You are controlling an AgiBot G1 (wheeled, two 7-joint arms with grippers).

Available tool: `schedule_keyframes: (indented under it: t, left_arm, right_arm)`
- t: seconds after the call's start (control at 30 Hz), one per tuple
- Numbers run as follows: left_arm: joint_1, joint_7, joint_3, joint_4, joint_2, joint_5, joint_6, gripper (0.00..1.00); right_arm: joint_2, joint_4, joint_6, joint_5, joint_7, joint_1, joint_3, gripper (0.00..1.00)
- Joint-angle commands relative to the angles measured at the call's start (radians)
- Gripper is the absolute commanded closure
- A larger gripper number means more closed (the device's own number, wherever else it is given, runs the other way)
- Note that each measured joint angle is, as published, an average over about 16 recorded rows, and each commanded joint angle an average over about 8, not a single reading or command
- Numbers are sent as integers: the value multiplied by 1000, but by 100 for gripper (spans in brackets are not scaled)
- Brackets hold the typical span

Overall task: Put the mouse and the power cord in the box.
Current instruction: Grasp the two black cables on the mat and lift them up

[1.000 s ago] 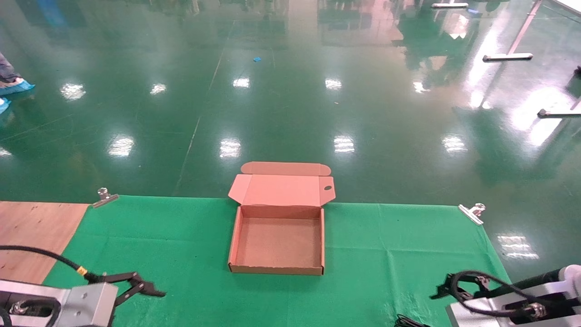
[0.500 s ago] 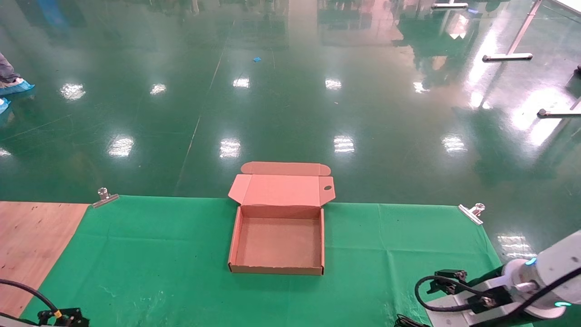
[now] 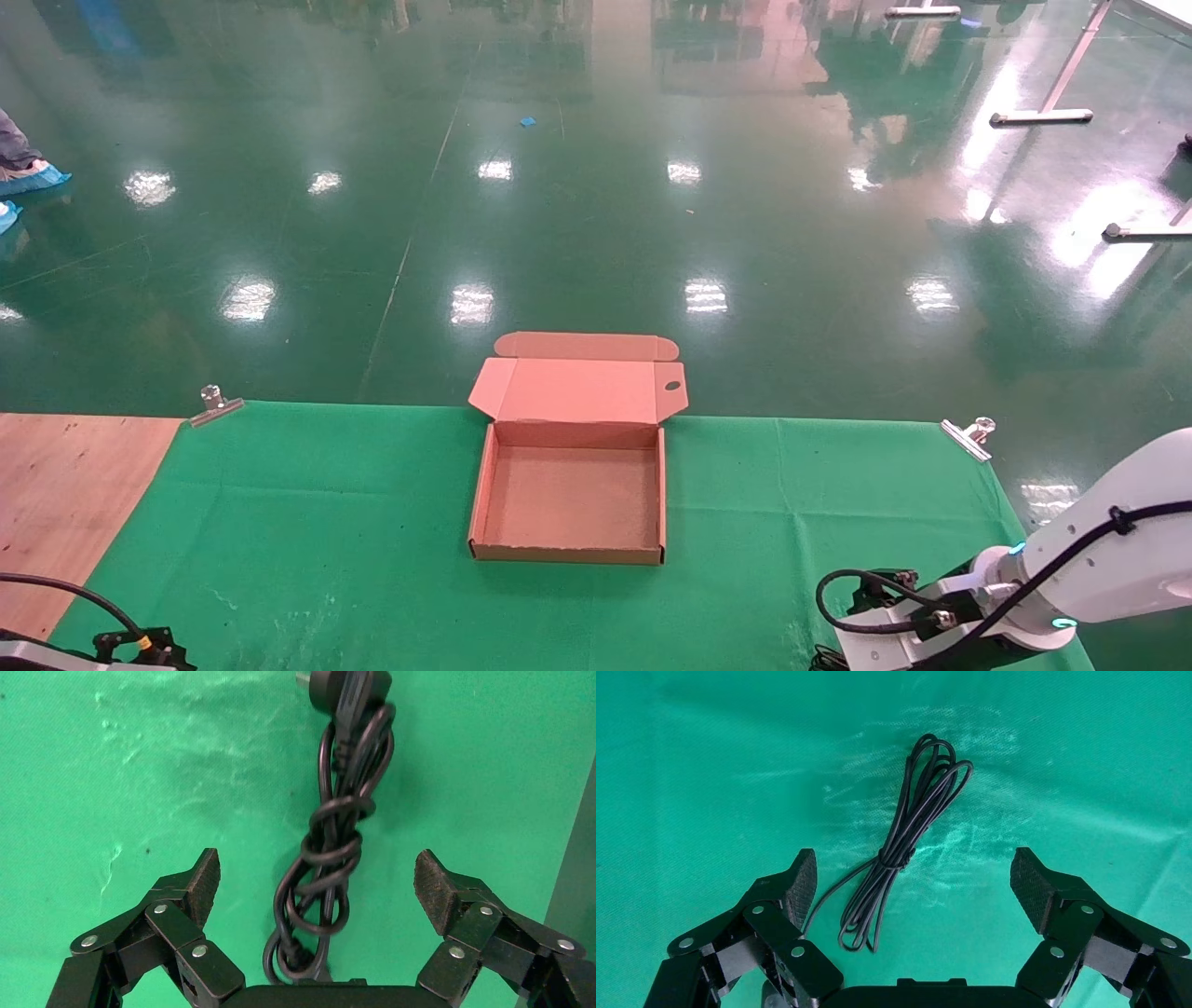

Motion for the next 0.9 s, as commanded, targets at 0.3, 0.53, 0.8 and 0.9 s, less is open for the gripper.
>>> schedule_keyframes:
  t: [0.3, 0.53, 0.8, 0.9]
  left_arm:
    - [-28, 80, -1, 142, 45, -3, -17, 0]
    - [-39, 115, 1, 198, 61, 1, -34, 0]
    - [-42, 143, 1, 247, 73, 0, -52, 20]
    - [-44, 149, 0, 261, 77, -1, -58, 58]
  right_arm:
    - [-65, -217, 46, 19, -137, 25, 5, 0]
    - [-96, -320, 67, 34, -205, 33, 11, 0]
    - [-125, -412, 115, 41, -266, 36, 16, 25]
    - [-135, -444, 126, 51, -284, 37, 23, 63]
